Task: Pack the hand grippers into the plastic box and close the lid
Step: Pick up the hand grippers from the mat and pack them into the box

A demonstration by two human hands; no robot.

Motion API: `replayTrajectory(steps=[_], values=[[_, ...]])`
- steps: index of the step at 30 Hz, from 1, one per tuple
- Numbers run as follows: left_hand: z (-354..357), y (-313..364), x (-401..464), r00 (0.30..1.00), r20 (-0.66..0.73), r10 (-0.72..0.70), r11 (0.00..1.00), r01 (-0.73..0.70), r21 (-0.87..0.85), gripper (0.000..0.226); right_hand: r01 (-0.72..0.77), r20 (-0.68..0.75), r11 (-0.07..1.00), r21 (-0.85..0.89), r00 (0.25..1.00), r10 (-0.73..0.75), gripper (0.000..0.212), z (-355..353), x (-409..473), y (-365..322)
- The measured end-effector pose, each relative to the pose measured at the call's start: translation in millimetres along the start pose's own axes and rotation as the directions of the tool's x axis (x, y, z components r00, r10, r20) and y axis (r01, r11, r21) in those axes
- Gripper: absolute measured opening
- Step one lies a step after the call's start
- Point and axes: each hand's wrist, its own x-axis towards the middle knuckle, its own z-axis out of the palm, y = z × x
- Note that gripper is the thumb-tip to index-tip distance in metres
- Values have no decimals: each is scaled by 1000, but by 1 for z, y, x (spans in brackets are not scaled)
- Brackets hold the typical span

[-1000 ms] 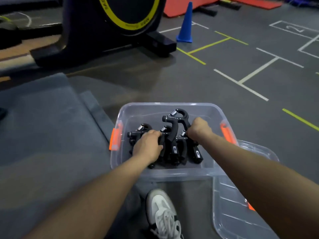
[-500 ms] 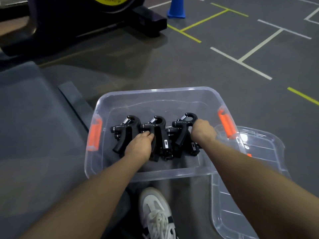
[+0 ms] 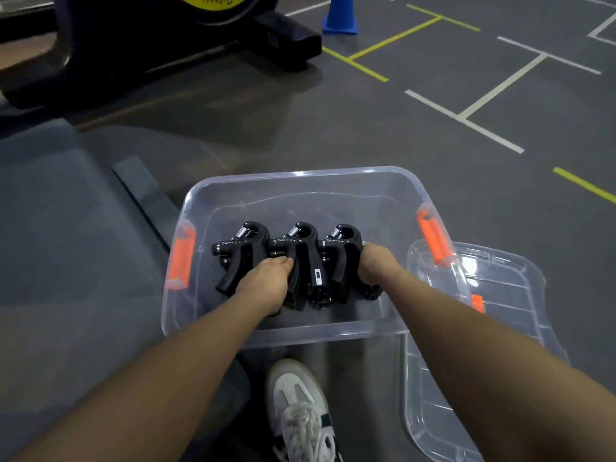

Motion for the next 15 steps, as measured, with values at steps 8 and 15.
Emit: replayTrajectory(steps=[8,15], values=[[-28,-4,-29,995,-97,2,1000,-2,2,48,105,-186,969,226,980,-63,31,-29,-30,-38],[-91,-74,-109,929,-279,-243,960,188,-208,39,376,-195,893,248,922,-335,44,-51,-93,-151]])
